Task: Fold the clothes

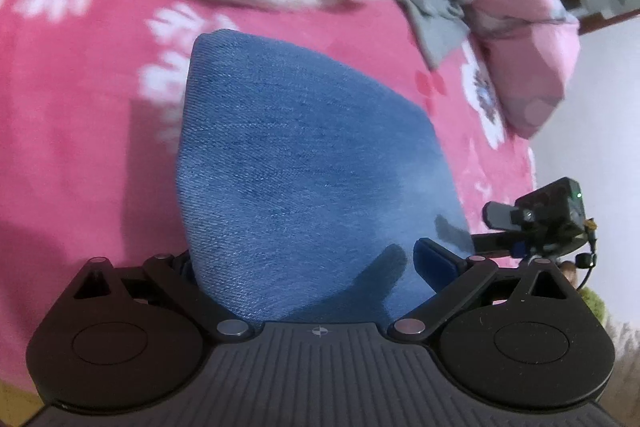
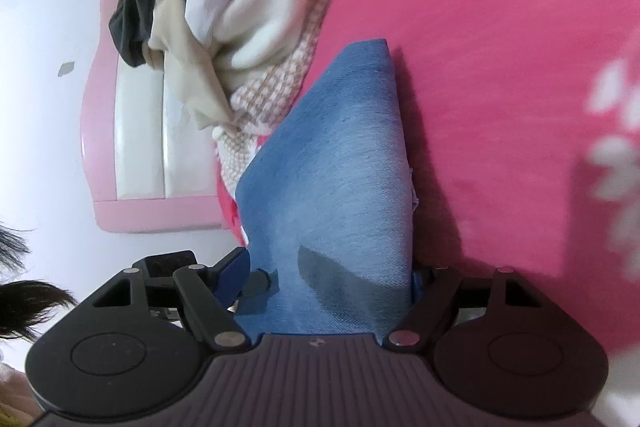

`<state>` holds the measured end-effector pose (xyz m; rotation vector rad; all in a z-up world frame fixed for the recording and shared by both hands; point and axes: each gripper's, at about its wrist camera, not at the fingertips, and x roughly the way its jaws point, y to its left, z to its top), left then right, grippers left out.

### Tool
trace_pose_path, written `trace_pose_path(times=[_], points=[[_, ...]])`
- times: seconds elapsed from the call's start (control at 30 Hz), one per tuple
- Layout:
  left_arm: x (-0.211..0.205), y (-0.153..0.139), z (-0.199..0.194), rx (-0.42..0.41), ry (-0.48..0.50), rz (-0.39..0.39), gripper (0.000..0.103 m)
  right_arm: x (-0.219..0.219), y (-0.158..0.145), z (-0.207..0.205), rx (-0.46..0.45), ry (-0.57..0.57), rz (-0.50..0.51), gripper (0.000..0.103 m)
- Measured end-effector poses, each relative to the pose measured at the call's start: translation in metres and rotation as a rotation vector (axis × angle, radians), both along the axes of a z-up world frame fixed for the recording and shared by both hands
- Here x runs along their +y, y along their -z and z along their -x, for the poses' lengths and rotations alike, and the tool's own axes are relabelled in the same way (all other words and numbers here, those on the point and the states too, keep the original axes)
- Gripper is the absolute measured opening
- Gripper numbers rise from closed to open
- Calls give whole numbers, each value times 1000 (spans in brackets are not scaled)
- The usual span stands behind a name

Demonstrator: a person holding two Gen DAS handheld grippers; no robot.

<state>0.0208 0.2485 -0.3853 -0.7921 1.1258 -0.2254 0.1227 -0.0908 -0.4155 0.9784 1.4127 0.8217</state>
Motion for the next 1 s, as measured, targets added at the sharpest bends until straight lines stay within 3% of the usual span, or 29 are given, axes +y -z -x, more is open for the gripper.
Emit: trace_pose_path(times=[0.27,0.43,0.67,0.87,1.0], points=[[-109,6,-46,-57,154,102,100,-99,-34,17,-68,126,187,79],[-168,11,-76,-83,245,93,100,-162,-27,28,-54,207,259,78],[-168,15,-77,-37,282,37,96,-162,7,34,-45,234,230,77],[-181,9,-78,6,282,-41,97,-158,8,31,-52,182,236,76],[-186,7,-79,24,262,-72,99,-153,7,29,-64,138,230,86]])
